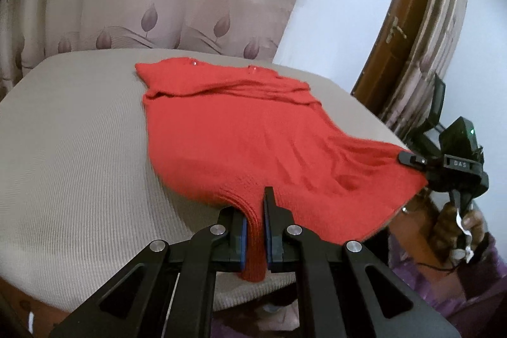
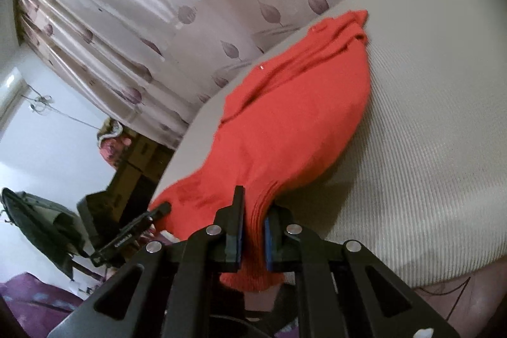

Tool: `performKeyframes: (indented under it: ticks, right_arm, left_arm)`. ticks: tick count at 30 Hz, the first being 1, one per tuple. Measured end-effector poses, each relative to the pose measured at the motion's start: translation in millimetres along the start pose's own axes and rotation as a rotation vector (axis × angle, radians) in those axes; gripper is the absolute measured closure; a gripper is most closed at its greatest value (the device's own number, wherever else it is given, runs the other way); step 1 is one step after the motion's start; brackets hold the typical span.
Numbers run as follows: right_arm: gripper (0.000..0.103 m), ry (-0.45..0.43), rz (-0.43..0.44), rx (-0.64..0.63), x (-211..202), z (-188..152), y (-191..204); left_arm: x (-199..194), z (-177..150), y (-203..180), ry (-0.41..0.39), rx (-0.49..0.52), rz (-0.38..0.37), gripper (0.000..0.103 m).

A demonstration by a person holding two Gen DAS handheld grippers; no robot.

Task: Fold small clothes
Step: 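Grasp the sweater hem with both grippers and lift it, then carry the held hem with both grippers over onto the collar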

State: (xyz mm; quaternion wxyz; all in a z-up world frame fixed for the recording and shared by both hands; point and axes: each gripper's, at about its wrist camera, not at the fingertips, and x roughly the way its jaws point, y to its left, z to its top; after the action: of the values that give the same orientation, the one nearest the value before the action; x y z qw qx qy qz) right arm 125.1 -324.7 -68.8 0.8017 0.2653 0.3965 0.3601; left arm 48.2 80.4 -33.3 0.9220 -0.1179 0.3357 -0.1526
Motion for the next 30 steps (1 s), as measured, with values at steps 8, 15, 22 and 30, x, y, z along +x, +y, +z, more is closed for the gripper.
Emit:
performKeyframes:
  ticks: [8,15,22,30]
  right_arm:
    - [0.093,-0.012,0.025,0.004,6,41,2]
    - [0.093,-0.024,0.027,-0.015,23,97,3]
    - [0.093,0.001,-0.006,0.005,65,149,-18]
    - [0.093,0.023,-0.042,0.05,108,179,-50]
  left_arm:
    - [5,44,9,-0.04,-0.061,-0.032,0.095]
    - [27,95,22,-0.089,-0.09,-0.013,0.095]
    - [69,127,45,-0.091,-0.112,0.033,0.095]
    - [108,144,69,-0.082,-0.144,0.068,0.095]
